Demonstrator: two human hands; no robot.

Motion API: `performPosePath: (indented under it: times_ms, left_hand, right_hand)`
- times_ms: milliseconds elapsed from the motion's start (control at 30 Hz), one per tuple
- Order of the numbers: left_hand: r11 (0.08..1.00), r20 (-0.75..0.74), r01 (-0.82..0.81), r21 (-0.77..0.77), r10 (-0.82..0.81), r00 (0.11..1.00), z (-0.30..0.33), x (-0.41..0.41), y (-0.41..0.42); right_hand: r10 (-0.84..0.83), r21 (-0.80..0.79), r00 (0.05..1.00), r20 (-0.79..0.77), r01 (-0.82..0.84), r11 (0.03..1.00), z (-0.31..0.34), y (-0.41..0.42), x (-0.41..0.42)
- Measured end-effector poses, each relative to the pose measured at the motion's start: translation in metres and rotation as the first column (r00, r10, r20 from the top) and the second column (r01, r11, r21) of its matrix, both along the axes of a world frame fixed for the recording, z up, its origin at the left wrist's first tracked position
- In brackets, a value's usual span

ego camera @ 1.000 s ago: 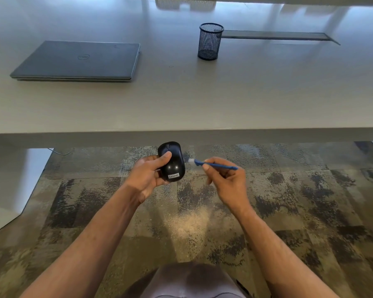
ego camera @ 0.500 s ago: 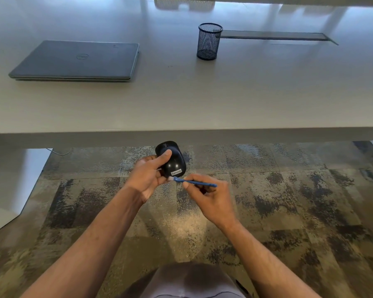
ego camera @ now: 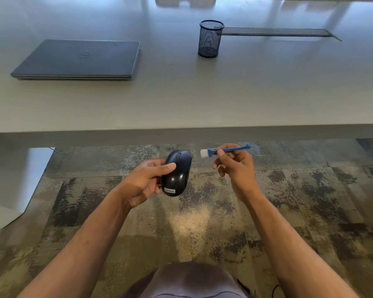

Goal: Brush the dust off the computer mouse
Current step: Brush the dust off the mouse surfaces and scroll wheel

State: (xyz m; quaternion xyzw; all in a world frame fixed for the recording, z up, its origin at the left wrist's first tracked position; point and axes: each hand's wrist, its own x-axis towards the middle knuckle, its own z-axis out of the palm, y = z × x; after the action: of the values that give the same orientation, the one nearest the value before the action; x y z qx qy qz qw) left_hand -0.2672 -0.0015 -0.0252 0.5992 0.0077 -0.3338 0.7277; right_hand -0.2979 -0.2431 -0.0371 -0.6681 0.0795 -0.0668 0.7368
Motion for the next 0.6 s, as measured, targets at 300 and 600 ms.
performPosePath:
  times_ms: [300, 600]
  left_hand:
    - [0.993, 0.042, 0.120, -0.005, -0.119, 0.992, 0.002, -0.002, 0.002]
    - [0.995, 0.045, 0.096, -0.007, -0.095, 0.994, 0.000, -0.003, 0.008]
  right_hand:
    - [0.103, -0.014, 0.991, -0.089, -0.104, 0.994, 0.028, 0.015, 0.038]
    - [0.244, 0.018, 0.962, -0.121, -0.243, 0.970, 0.024, 0.021, 0.037]
